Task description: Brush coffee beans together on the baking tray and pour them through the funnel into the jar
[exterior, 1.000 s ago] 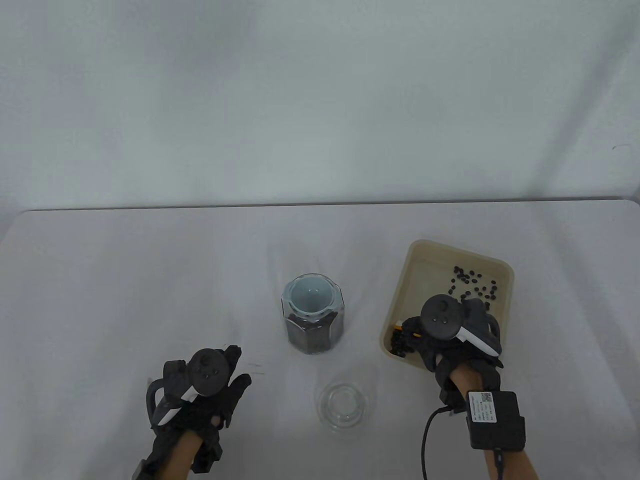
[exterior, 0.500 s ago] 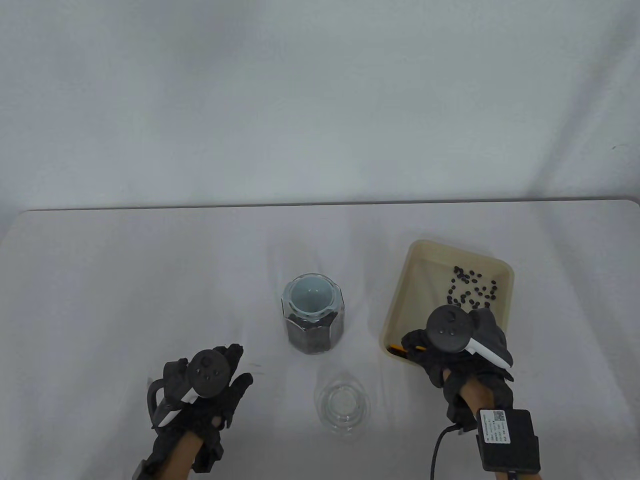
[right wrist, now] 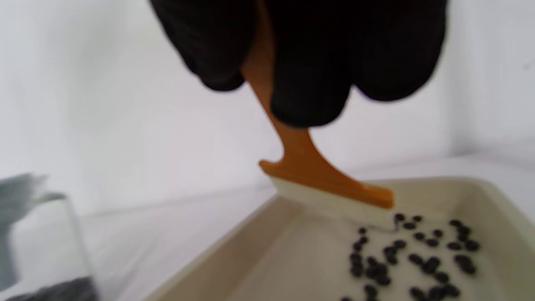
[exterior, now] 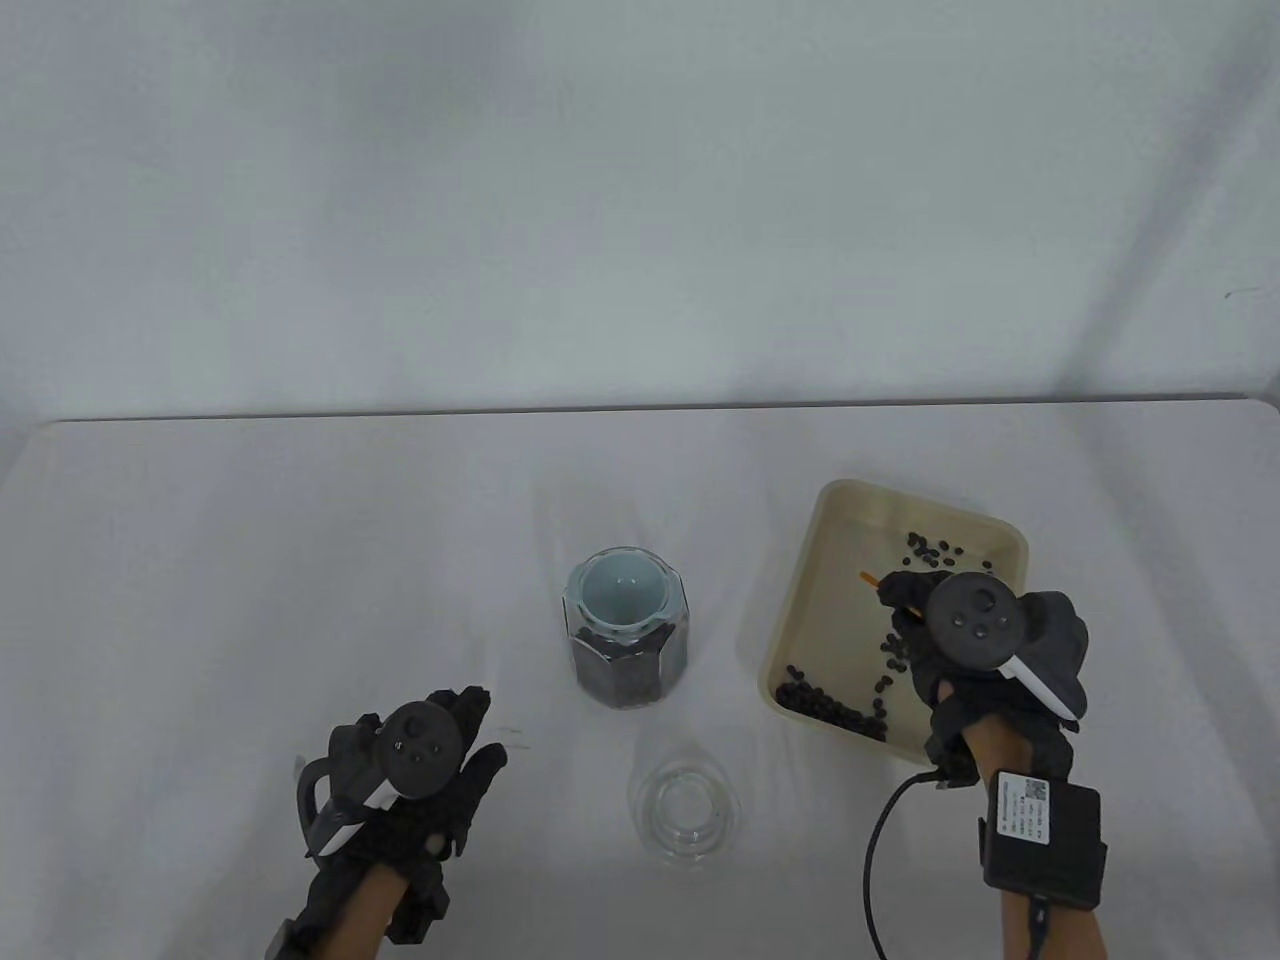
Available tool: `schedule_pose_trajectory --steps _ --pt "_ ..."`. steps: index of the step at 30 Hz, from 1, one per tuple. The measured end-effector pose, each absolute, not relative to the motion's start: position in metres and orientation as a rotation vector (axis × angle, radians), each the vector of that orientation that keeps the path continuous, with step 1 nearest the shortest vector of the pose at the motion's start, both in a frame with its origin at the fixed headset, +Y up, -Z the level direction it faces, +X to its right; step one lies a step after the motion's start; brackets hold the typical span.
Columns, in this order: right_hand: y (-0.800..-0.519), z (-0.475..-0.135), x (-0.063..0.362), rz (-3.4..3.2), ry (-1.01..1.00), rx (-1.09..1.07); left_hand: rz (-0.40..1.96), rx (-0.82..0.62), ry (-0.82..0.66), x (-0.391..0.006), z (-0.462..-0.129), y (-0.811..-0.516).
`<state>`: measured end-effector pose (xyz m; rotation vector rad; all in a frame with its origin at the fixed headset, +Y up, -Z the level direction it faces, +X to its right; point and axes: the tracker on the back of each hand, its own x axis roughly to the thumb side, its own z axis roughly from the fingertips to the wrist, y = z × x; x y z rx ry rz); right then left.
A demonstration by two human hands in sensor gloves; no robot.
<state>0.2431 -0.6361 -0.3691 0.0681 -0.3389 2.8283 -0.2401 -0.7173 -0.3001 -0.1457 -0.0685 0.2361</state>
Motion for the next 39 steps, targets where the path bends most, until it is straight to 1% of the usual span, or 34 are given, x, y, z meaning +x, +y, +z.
schedule_pose_trajectory --steps 3,7,12,18,28,39 --pt "-0.646 -0.38 0.255 2.816 -0.366 0.003 0.238 -0.151 -0.067 -0.241 -0.301 -0.719" --pt "-0.661 -0.396 0.268 2.793 -0.346 -0.056 0.241 -0.155 -0.057 -0.243 -0.301 -0.72" --pt "-0.671 -0.413 0.276 2.873 -0.314 -0.094 0.229 -0.173 -0.06 -0.242 -0.303 -0.723" --pt "-0.679 -0.428 0.282 2.855 -0.329 -0.121 0.232 -0.164 -0.071 -0.242 -0.304 -0.723" --pt "-0.701 -0.44 0.282 2.871 -0.272 -0.116 0.221 -0.163 -0.101 -0.236 -0.305 -0.724" --pt "-0.705 -0.445 0.28 2.911 -0.245 -0.096 0.214 -0.182 -0.102 -0.233 -0.306 -0.725"
